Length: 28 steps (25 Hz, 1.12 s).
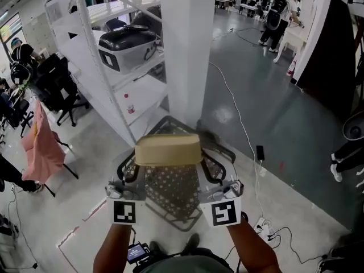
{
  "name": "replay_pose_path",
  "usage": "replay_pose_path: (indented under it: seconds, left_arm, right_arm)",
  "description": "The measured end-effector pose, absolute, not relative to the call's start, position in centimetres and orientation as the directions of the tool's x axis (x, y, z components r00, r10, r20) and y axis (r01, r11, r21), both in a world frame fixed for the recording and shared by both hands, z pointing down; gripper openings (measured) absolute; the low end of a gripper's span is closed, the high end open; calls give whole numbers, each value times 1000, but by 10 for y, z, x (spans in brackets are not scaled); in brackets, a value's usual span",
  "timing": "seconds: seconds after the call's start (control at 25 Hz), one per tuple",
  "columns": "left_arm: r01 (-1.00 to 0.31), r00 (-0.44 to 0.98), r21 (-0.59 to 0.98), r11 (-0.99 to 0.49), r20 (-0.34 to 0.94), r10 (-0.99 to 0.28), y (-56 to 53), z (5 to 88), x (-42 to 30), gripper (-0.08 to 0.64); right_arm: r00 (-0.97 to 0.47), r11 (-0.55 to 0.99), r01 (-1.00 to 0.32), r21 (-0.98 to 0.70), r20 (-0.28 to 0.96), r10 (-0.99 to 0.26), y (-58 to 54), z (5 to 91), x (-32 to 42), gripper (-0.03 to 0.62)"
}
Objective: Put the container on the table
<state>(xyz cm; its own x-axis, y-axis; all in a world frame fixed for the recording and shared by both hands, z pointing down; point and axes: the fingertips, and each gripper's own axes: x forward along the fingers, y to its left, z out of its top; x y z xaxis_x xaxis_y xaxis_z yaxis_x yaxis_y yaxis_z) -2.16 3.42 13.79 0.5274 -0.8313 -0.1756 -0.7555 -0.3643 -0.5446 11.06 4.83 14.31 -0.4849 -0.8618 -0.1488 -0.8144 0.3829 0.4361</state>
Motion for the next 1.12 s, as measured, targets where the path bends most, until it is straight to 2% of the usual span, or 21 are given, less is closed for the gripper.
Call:
replay_pose_path:
  seconds: [0.36, 0.64, 0.84, 1.12]
  left_arm:
    - [-765, 486, -554, -328, -163, -858, 21, 137, -14, 49]
    - [-784, 494, -505, -362, -152, -856, -11, 156, -28, 49]
    - [-760, 547, -503, -412, -152, -824, -51, 163, -39, 49]
    - [-720, 619, -505, -476, -159, -769, -114, 162, -58, 51]
  right_arm:
    - [-520, 421, -810, 410, -168, -837, 29, 143, 120, 32]
    - [-504, 410, -813, 414, -147, -851, 0, 158, 107, 31]
    - [-460, 378, -816, 439, -95, -883, -32, 166, 94, 32]
    - [-386, 309, -845, 437, -97, -918, -85, 160, 72, 32]
